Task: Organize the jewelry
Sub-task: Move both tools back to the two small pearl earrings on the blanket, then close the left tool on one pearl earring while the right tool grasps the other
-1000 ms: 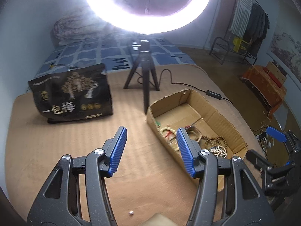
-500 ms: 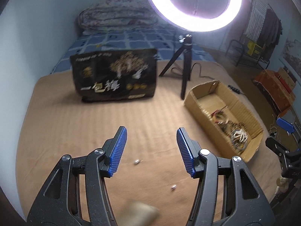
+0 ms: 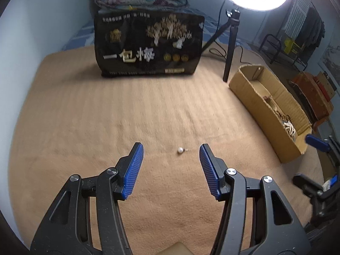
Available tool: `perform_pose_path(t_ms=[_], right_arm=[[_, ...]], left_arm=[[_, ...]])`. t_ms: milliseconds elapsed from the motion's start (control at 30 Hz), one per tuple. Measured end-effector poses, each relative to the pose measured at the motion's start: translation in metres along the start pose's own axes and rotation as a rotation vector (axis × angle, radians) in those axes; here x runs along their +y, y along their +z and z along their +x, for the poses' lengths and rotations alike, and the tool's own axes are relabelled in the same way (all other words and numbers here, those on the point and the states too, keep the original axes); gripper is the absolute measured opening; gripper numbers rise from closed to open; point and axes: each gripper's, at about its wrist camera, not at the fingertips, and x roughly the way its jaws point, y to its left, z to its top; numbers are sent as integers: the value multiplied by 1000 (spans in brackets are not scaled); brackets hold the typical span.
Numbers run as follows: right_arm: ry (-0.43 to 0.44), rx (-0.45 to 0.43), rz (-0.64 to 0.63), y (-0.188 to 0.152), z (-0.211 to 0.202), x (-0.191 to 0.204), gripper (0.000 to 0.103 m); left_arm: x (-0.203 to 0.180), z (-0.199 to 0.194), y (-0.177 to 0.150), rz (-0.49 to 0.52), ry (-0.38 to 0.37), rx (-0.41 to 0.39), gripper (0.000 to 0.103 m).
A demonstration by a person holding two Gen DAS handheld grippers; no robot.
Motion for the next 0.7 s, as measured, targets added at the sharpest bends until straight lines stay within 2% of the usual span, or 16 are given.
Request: perform_pose_path(t_ms=[167, 333, 433, 633, 700], right_arm=[[53, 50, -32, -10, 21, 16, 84], [137, 88, -2, -18, 41, 22, 69], [153, 114, -9, -20, 53, 29, 61], [164, 149, -15, -23, 67, 37, 49], [167, 152, -13, -23, 70, 38, 47]], left_arm=[[-1, 9, -11, 42, -23, 8, 56], [-11, 23, -18, 98, -55, 35, 55], [-17, 29, -19, 126, -64, 40, 47], [-18, 47, -21, 133, -70, 62, 39], [-18, 53, -21, 135, -72, 66, 33]])
